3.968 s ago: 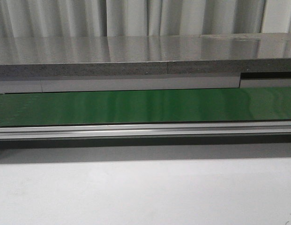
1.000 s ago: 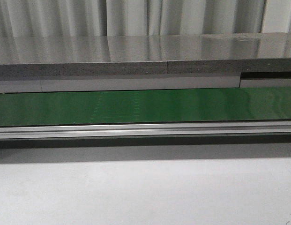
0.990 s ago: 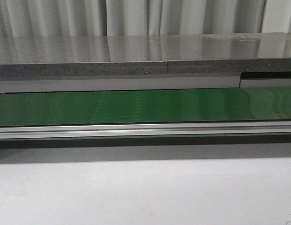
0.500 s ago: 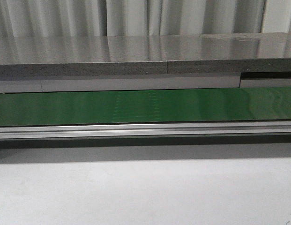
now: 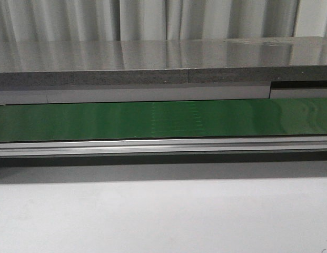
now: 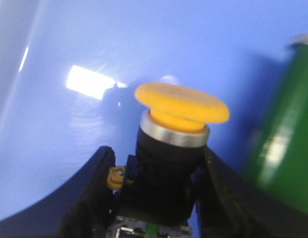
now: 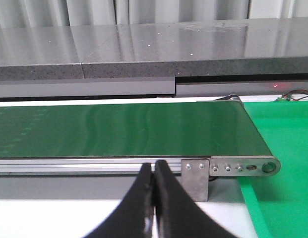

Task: Move button from left to right
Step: 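Lift the button with the left gripper and set it on the belt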

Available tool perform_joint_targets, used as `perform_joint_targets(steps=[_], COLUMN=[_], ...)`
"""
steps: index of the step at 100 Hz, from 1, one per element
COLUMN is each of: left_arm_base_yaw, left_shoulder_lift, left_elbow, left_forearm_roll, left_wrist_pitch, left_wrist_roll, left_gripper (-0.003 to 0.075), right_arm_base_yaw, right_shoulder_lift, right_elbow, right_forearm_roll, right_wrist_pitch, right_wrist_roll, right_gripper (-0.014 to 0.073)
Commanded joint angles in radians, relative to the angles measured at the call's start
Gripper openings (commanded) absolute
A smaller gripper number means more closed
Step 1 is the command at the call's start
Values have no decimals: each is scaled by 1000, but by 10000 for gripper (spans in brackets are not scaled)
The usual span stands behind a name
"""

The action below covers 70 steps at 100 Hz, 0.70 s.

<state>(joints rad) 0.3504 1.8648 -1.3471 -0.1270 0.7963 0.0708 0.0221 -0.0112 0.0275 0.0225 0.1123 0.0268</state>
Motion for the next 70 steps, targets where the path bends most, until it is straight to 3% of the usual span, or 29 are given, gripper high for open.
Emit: perform_joint_targets(steps=[1, 25, 54, 64, 70], left_arm_base_yaw=[-39, -130, -160, -160, -160], left_shoulder_lift=[-91, -98, -62, -60, -60], left_elbow=[-35, -35, -33, -33, -33], left_forearm_roll=[-35, -35, -33, -33, -37], left_wrist_pitch=[1, 72, 108, 112, 115], left_wrist_roll=[24, 28, 28, 28, 33], left_gripper=[-20, -20, -15, 62, 157], right_arm_base_yaw=[-1, -1, -1, -1, -1], right_shoulder_lift=[-18, -18, -18, -18, -18], right_elbow=[-17, -17, -17, -17, -17], right_forearm_roll=[-7, -7, -7, -7, -7], right_wrist_pitch=[-79, -79, -79, -79, -79], right_wrist_roll=[-1, -1, -1, -1, -1], right_gripper=[-68, -68, -68, -68, -68])
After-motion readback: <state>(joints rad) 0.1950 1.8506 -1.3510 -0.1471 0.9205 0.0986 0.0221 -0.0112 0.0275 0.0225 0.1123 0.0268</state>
